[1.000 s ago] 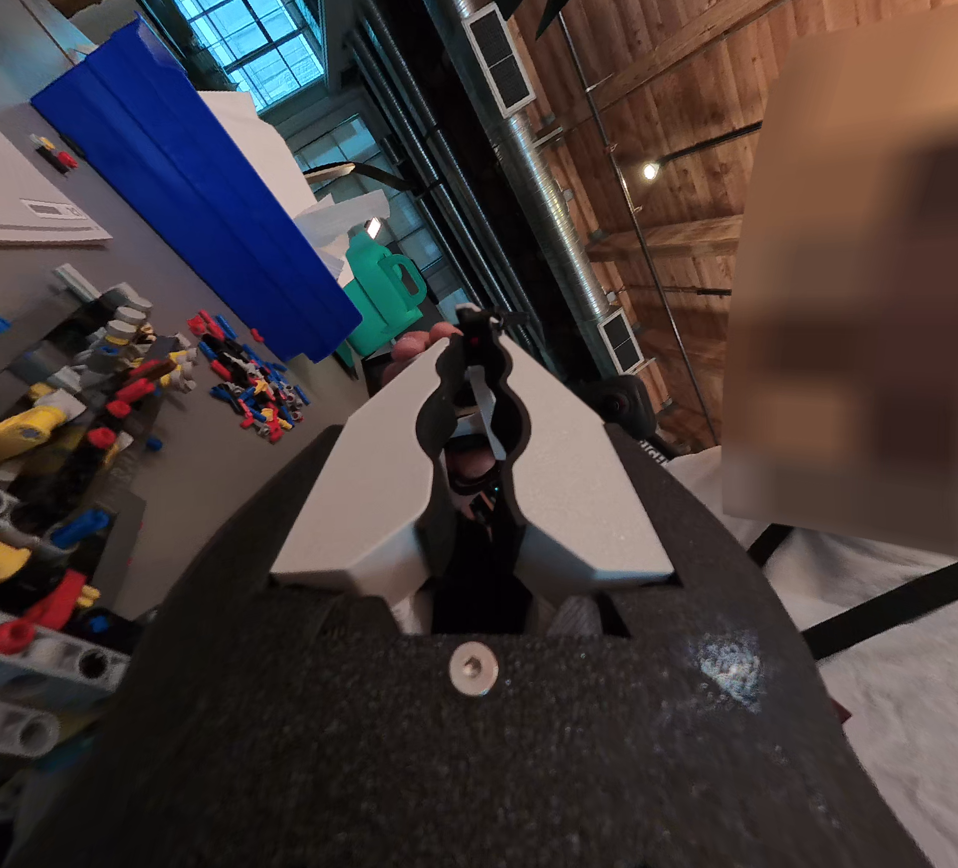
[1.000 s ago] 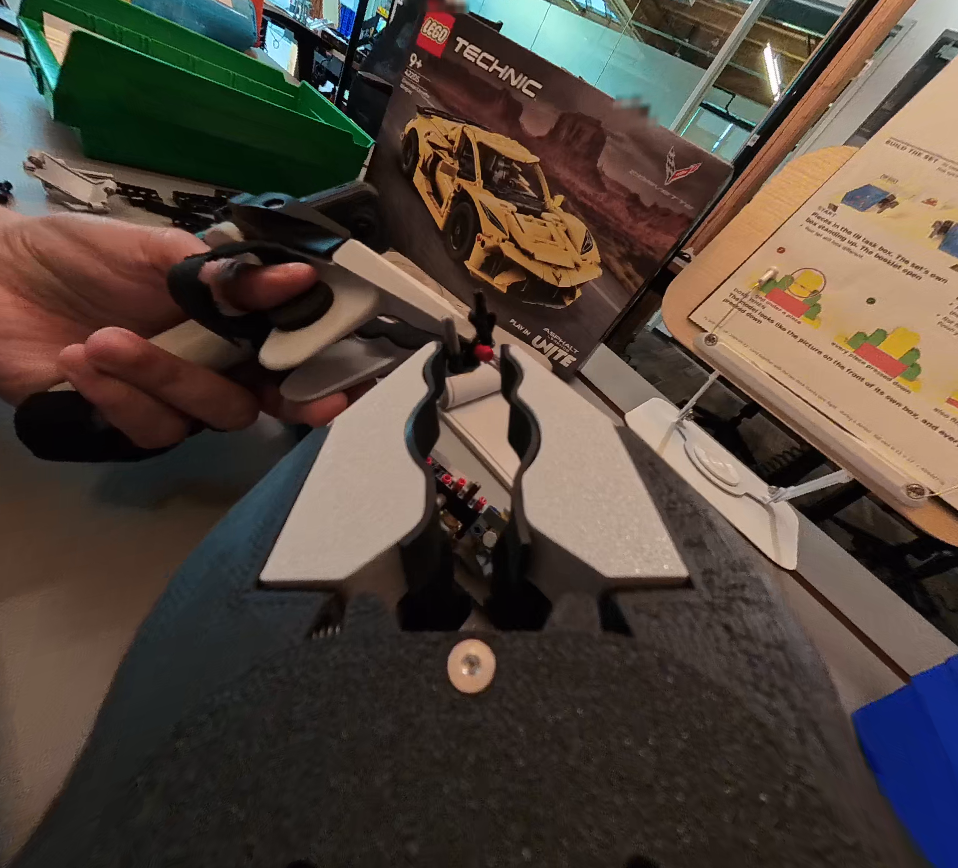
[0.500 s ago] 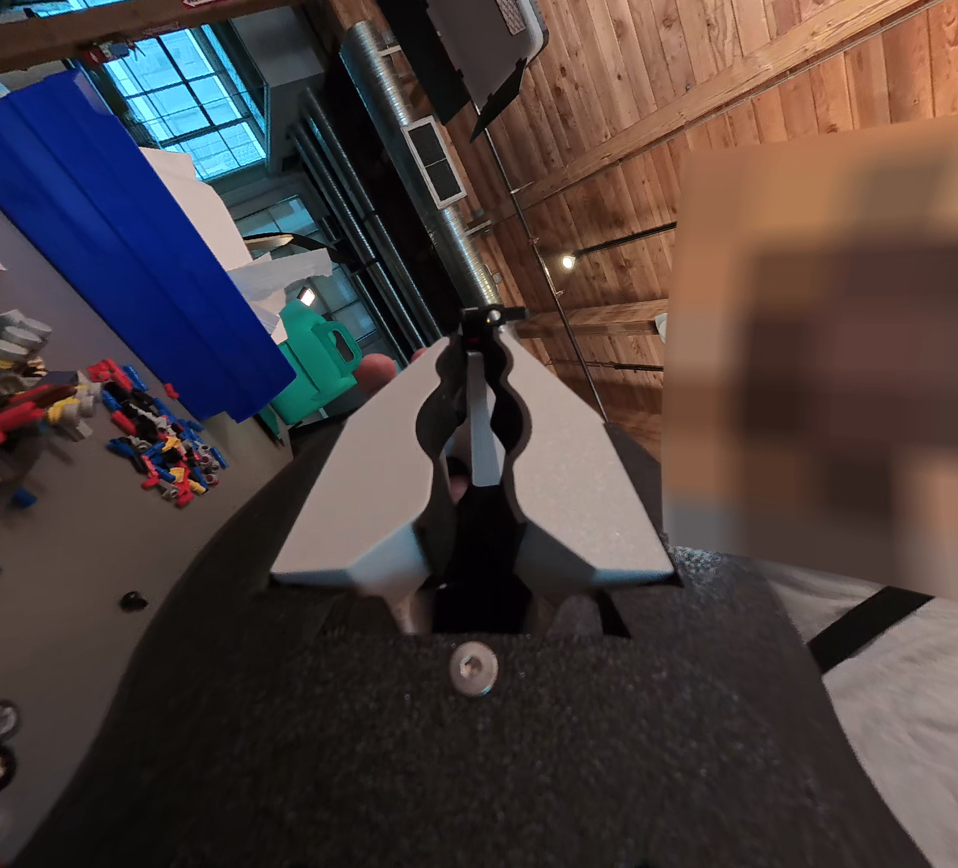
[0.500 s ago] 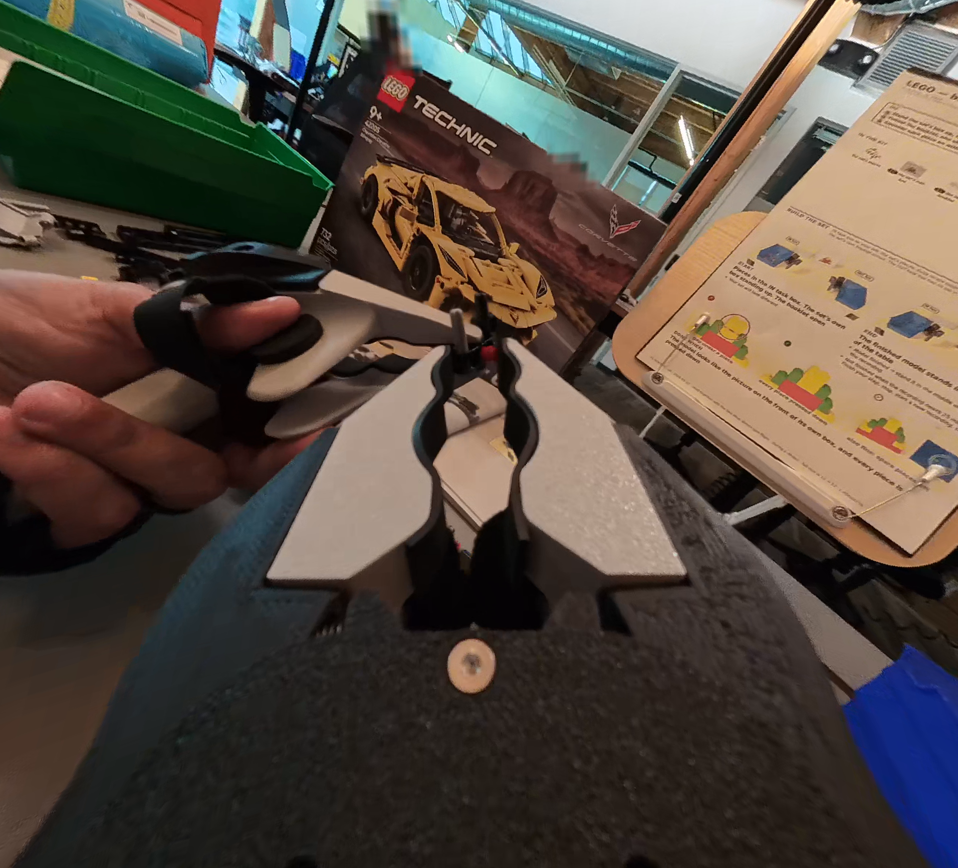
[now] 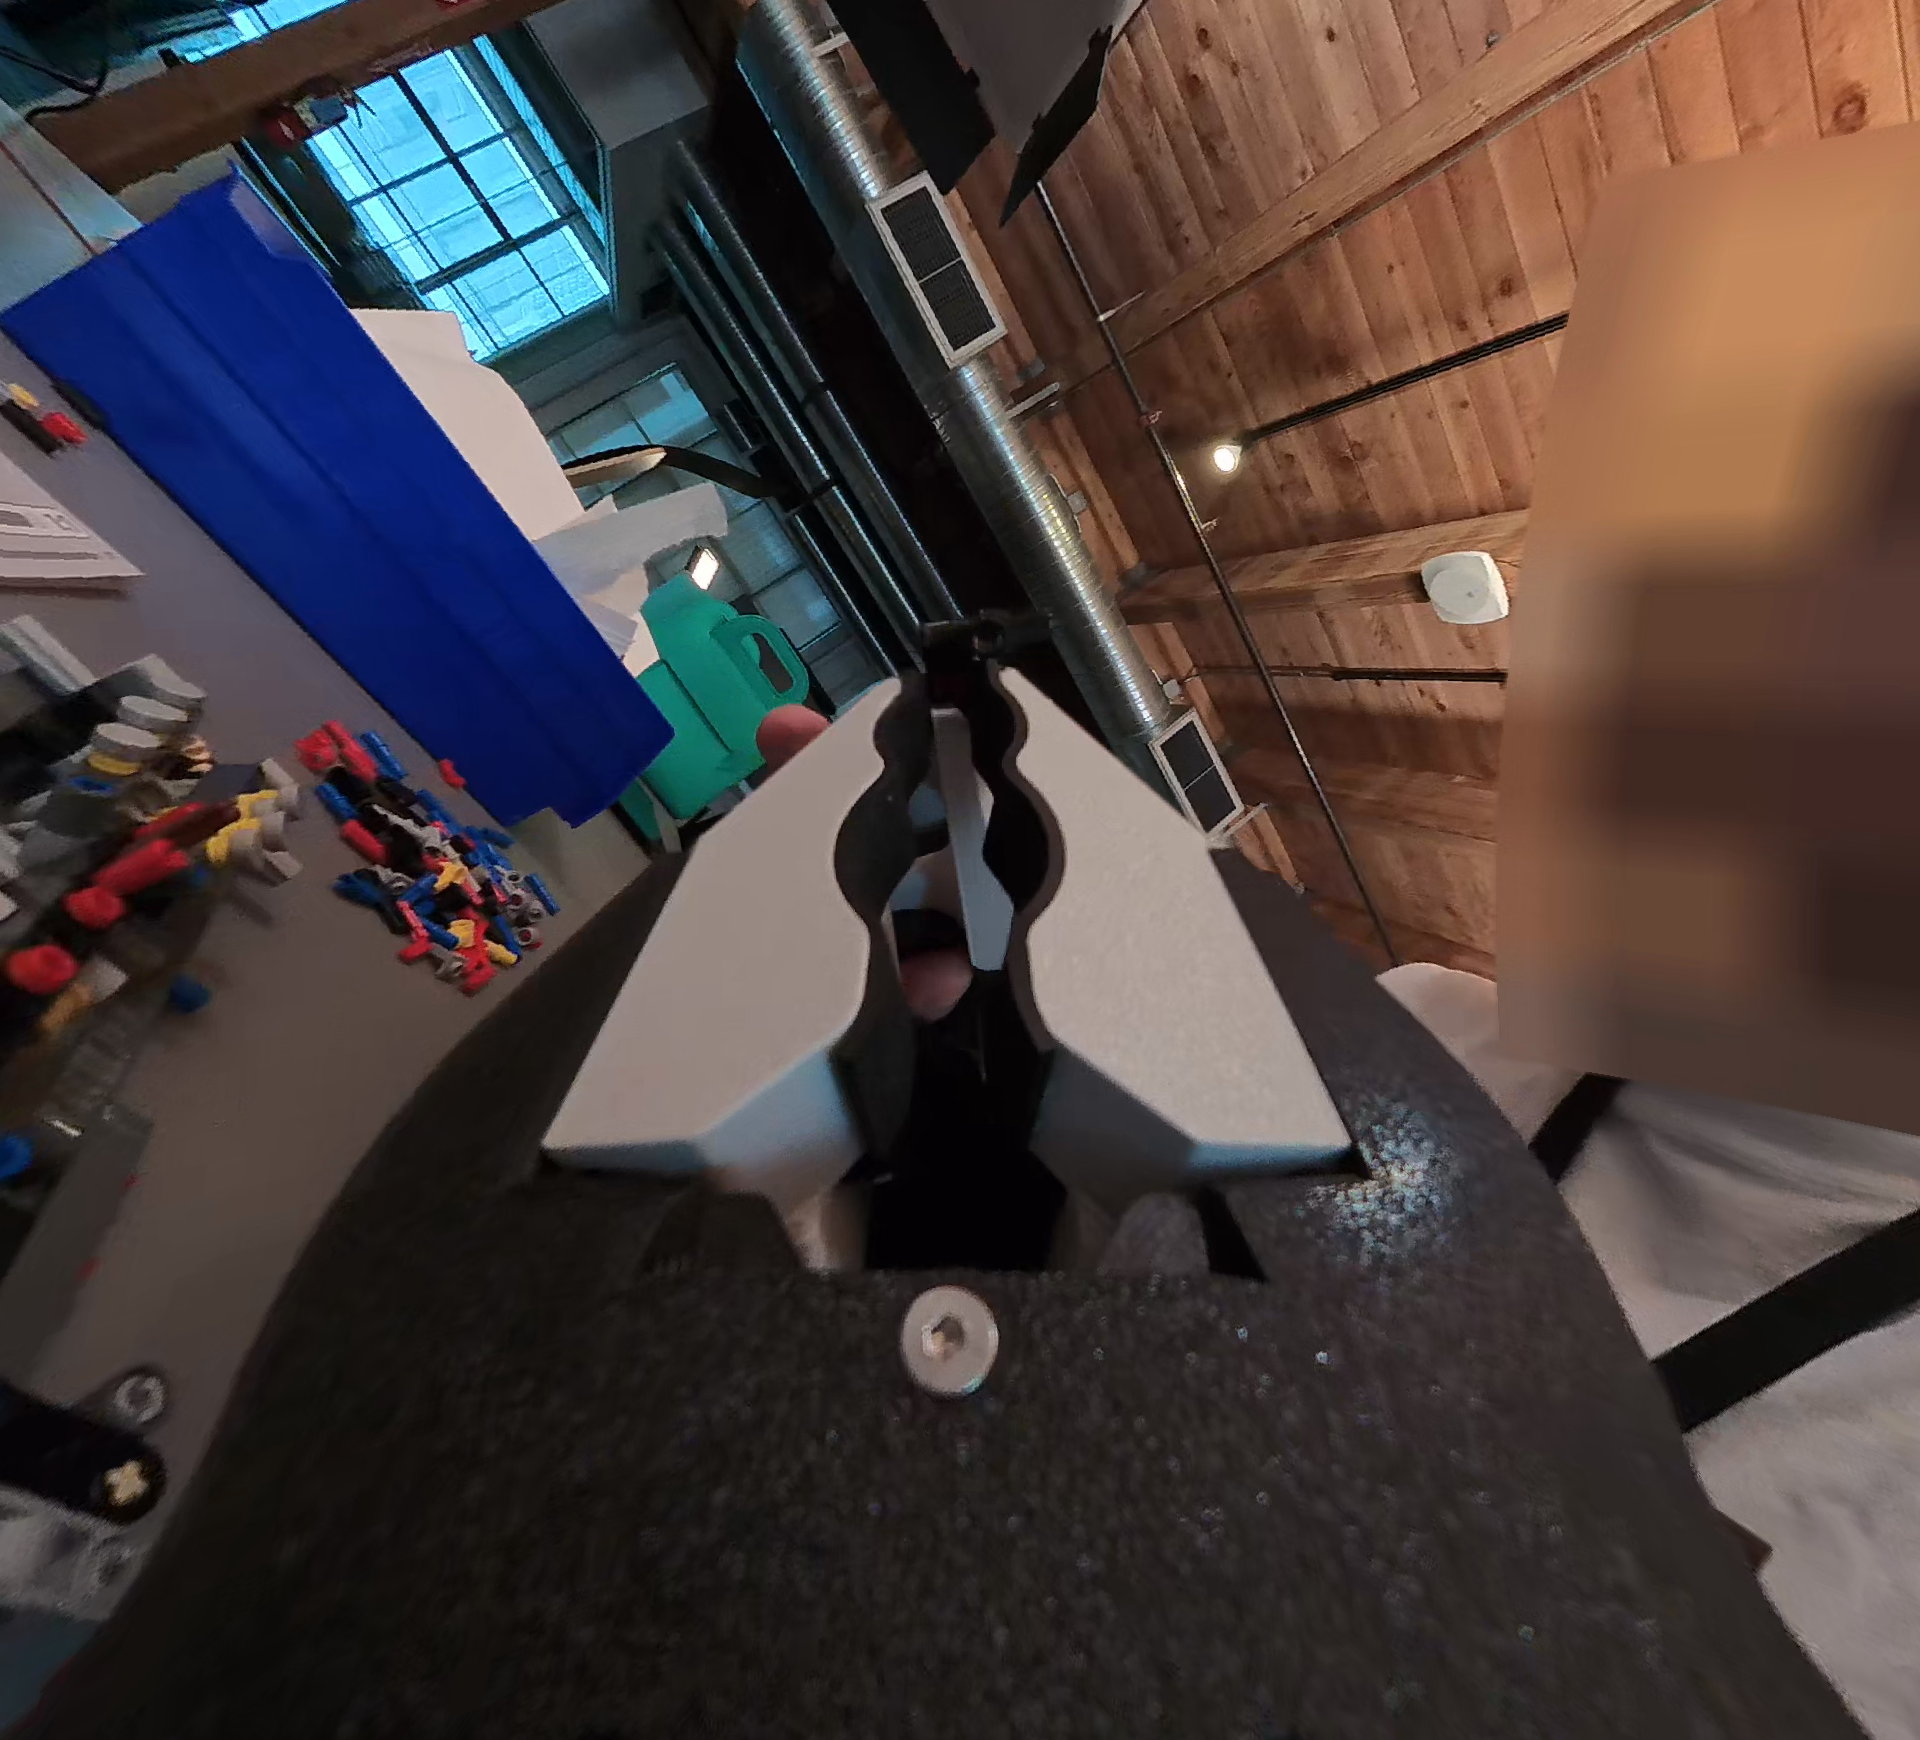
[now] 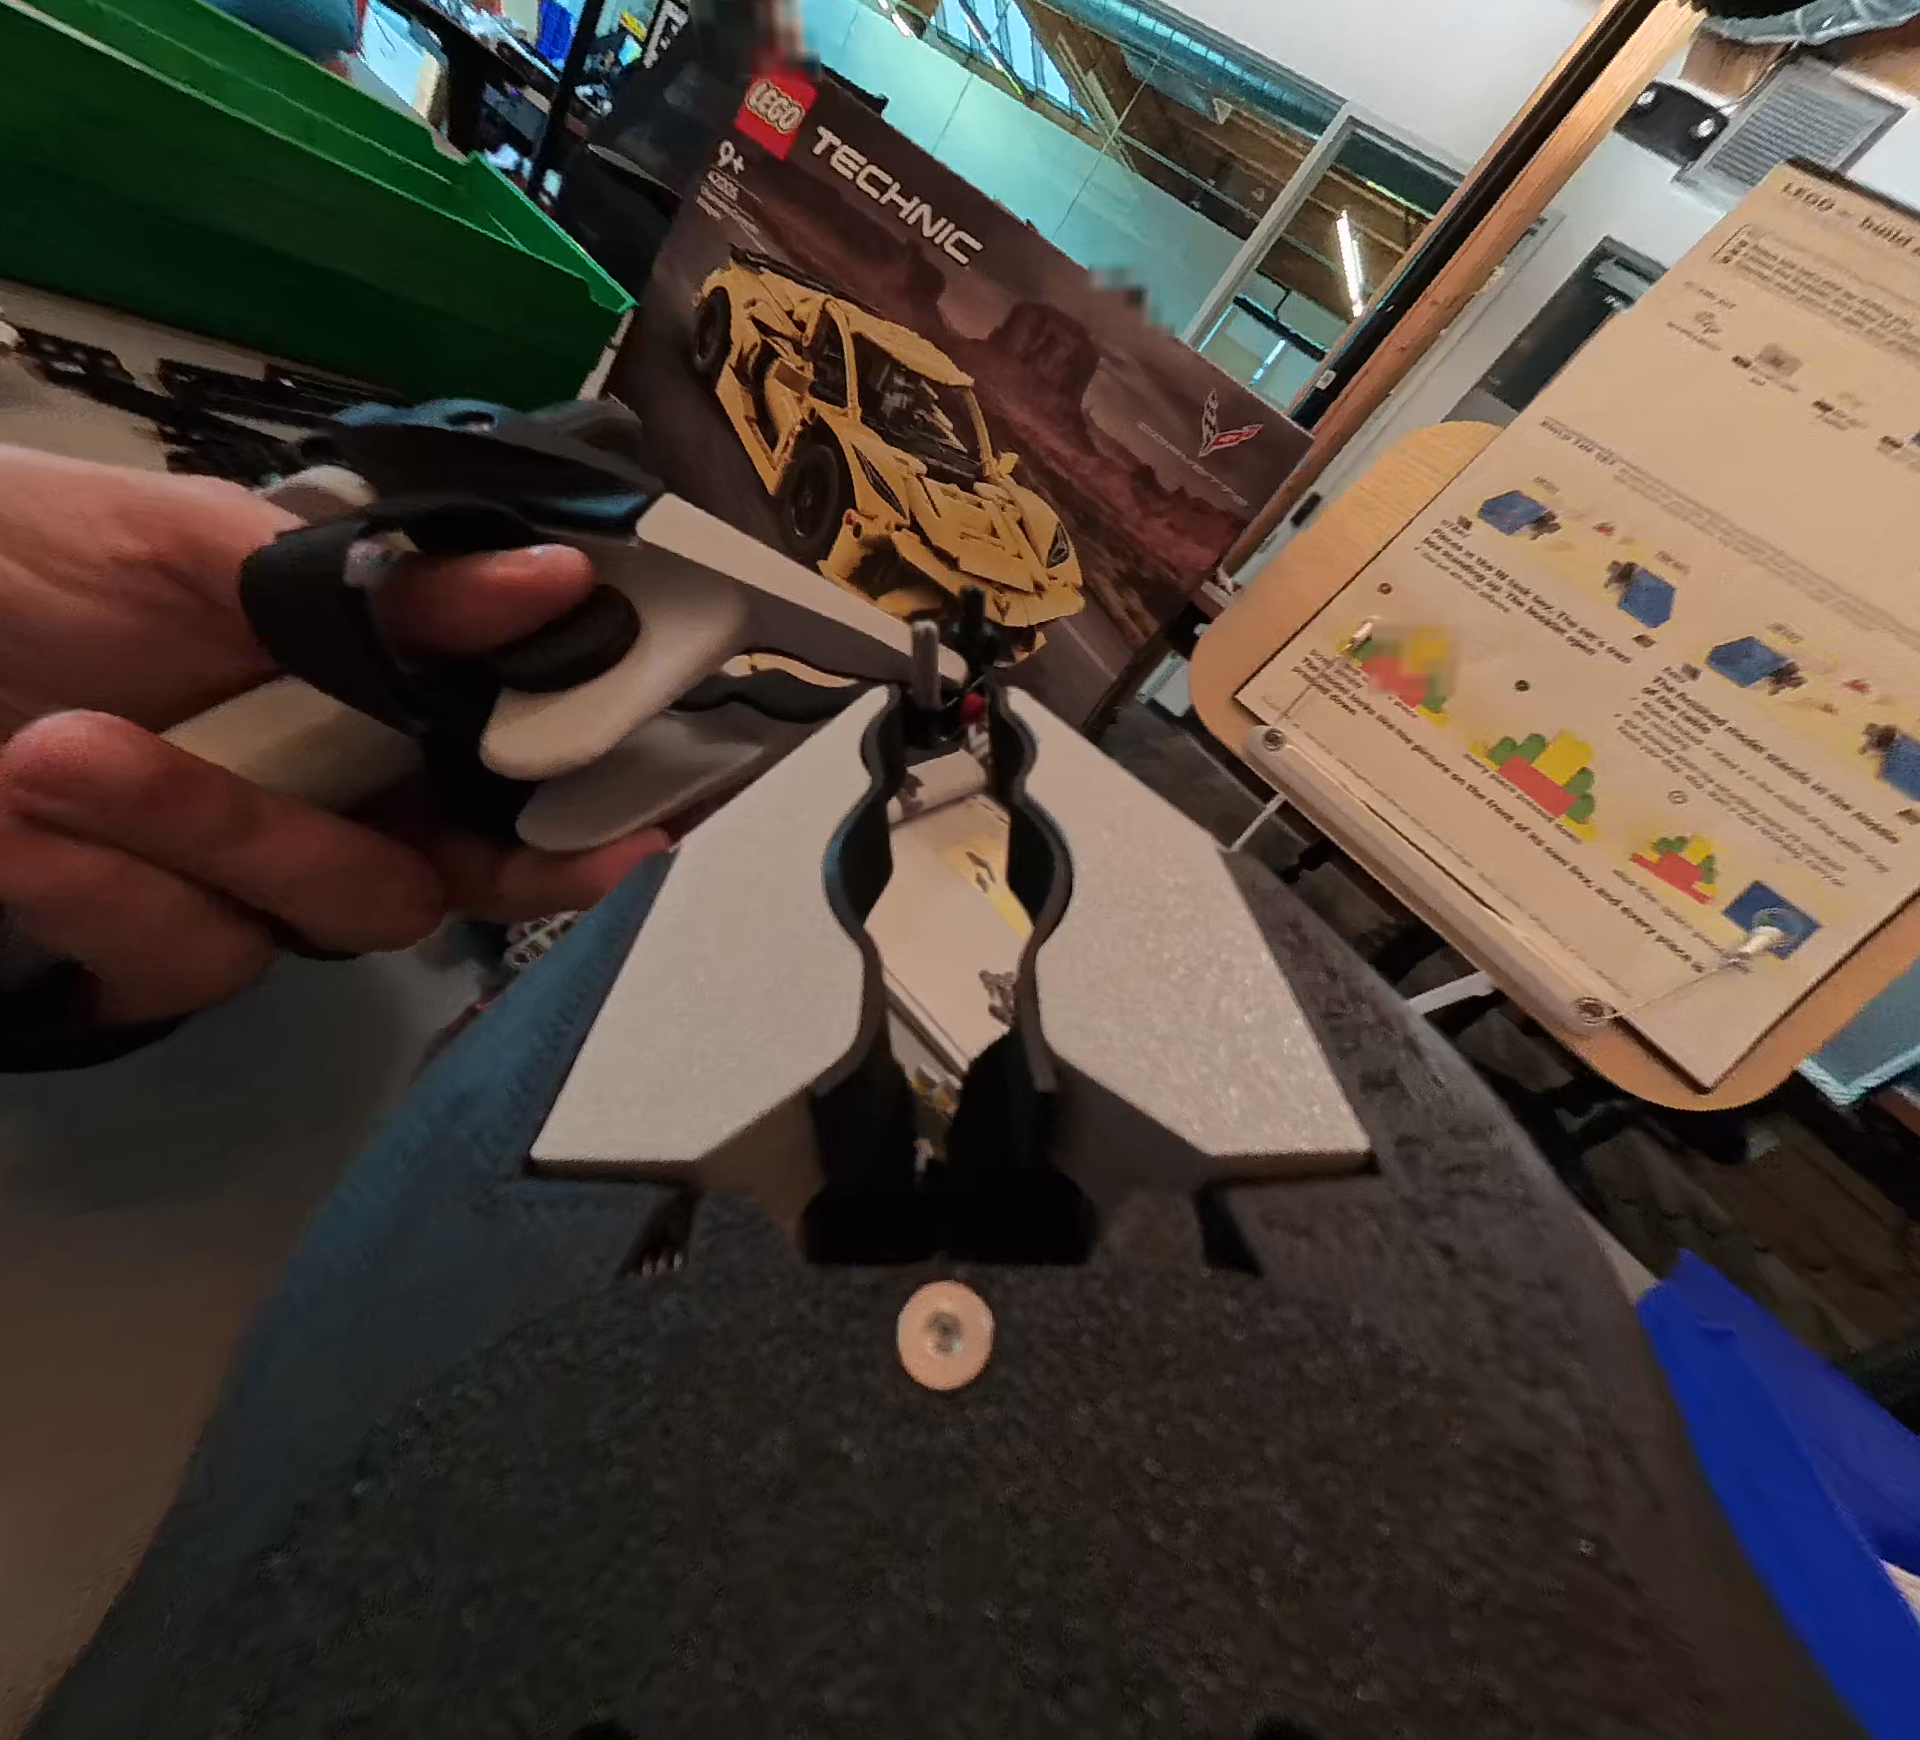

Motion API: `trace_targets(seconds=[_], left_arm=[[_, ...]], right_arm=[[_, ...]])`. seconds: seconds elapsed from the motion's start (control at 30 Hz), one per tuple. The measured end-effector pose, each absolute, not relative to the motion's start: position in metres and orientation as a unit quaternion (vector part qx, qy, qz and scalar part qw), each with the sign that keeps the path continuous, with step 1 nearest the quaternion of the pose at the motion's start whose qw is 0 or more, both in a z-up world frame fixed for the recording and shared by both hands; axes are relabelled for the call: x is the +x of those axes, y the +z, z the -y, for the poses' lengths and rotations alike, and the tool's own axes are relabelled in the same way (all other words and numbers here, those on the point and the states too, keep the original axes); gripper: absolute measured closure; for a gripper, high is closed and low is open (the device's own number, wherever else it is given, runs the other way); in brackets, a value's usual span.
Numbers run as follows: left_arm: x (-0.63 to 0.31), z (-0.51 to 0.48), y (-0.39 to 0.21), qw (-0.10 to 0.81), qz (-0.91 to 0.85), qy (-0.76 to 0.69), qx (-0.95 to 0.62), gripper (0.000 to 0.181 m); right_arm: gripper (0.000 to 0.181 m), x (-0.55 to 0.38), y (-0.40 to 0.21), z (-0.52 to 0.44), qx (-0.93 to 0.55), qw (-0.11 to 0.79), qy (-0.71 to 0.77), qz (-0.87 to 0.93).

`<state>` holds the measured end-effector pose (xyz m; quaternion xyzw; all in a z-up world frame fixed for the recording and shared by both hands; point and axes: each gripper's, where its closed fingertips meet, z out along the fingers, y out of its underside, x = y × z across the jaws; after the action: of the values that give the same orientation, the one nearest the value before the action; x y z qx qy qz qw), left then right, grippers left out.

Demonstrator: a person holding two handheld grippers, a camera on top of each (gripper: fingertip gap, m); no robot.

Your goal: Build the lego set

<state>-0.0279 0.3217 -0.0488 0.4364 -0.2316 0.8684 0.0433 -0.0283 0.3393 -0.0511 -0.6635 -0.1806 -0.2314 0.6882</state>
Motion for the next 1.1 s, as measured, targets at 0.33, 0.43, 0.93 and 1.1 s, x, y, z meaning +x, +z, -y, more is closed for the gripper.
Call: trace_targets(seconds=[0.33, 0.43, 0.93, 1.1], left_arm=[[-0.028, -0.324, -0.047, 0.042, 0.198, 0.877, 0.436, 0.175], [-0.03, -0.322, -0.043, 0.041, 0.202, 0.881, 0.425, 0.175], [-0.036, -0.342, -0.058, 0.009, 0.307, 0.833, 0.46, 0.176], [-0.048, -0.364, -0.052, -0.073, 0.358, 0.811, 0.458, 0.176]], right_arm=[[0.168, -0.028, -0.052, -0.341, -0.674, 0.683, -0.227, 0.165], [0.17, -0.031, -0.048, -0.34, -0.668, 0.691, -0.221, 0.166], [0.158, -0.019, -0.061, -0.324, -0.698, 0.706, 0.002, 0.12], [0.158, 0.027, -0.067, -0.316, -0.715, 0.693, 0.09, 0.017]])
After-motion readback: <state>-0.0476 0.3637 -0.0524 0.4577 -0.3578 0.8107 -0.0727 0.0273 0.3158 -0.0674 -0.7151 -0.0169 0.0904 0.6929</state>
